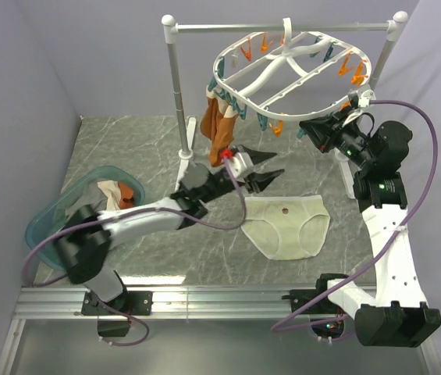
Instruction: Clip the underwear to the hanger
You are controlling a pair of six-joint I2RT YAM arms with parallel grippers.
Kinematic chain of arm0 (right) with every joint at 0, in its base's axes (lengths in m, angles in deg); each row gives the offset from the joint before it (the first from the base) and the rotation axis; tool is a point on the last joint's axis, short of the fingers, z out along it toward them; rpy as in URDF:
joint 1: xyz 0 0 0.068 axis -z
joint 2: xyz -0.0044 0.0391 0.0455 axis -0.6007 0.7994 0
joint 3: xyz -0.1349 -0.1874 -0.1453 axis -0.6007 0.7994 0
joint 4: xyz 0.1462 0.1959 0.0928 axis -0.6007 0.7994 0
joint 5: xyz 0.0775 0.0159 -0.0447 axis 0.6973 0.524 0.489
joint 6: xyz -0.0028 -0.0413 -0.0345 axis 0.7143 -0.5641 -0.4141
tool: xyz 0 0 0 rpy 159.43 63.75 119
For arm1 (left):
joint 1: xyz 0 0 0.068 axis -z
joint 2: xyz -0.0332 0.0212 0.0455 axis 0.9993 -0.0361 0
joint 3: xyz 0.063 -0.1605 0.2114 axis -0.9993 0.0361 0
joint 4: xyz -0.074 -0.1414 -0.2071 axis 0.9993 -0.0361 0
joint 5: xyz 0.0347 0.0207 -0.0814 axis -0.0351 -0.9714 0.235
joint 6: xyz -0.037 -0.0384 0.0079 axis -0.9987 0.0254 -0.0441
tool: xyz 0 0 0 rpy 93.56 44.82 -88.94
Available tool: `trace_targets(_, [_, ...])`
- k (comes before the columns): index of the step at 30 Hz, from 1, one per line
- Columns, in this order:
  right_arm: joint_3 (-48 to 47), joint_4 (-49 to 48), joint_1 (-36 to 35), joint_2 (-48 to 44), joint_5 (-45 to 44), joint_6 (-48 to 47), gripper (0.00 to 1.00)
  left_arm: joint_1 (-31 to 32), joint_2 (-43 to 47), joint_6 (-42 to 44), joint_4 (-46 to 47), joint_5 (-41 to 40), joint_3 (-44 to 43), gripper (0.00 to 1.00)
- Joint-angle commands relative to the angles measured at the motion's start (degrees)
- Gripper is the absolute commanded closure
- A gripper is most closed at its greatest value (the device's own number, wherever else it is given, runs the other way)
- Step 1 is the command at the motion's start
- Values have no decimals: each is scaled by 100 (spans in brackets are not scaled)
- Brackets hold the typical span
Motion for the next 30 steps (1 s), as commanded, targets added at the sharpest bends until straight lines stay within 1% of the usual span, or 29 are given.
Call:
trace_targets(1, [-342,-77,-17,83,-40,-91,100,-80,964,-555,-2246,573,13,48])
trace_targets(2, [-369,-16,-17,101,-40,-82,100,-89,1026,-601,-3077,696,4,50])
trace_targets(4, [-422,11,-17,127,-40,-38,100,-89,983,-768,-3593,855,-5,50])
trace_targets(5, [-430,-6,-17,153,-40,5,100,-115,878,-960,-4074,864,-144,50])
trace_targets(7, [-483,20,-17,188,-84,23,100,-141,413,-1119,-4490,899,-364,50])
trace_targets(8, [-501,55,-17,189,-93,32,100,-150,228,-1137,-4796,839,-617,49])
trace_targets(9, [-518,73,-17,189,-93,15,100,-150,-104,-1190,-4843,786,-716,48])
trace_targets(11, [-501,64,-17,180,-128,14,100,-150,-422,-1173,-4922,820,-1013,49])
trace_targets(13, [-492,99,-17,180,-102,15,100,-124,-967,-1286,-5150,794,-1278,49])
trace_targets(14, [-492,91,-8,180,-102,15,100,-115,-1421,-1313,-5351,785,-1714,49])
trace_targets(15, [-466,108,-17,180,-102,15,100,-115,-1643,-1374,-5710,751,-1927,49])
trace_targets(16, [-466,108,-17,188,-93,6,100,-115,-1863,-1418,-5853,698,-2138,49])
trace_targets(17, [-457,99,-17,189,-93,6,100,-106,-2092,-1401,-6028,619,-2567,50])
trace_targets(18, [-457,117,-17,197,-93,6,100,-106,-2459,-1410,-6152,444,-2719,51])
trace_targets(20, [-466,152,-17,215,-93,15,100,-106,-2778,-1331,-6468,276,-3105,51])
trace_targets(21, [-466,161,-17,215,-102,6,100,-106,-2979,-1314,-6548,180,-3159,51])
trace_targets(24, [-501,204,-17,232,-84,-29,100,-133,-3157,-1103,-6847,100,-3125,51])
trace_targets(27, [-492,214,-17,241,-67,-38,100,-167,-3105,-717,-7180,91,-2757,51])
trace_targets(30, [-501,231,-8,250,-75,-64,100,-255,-2850,-410,-7313,38,-2125,52])
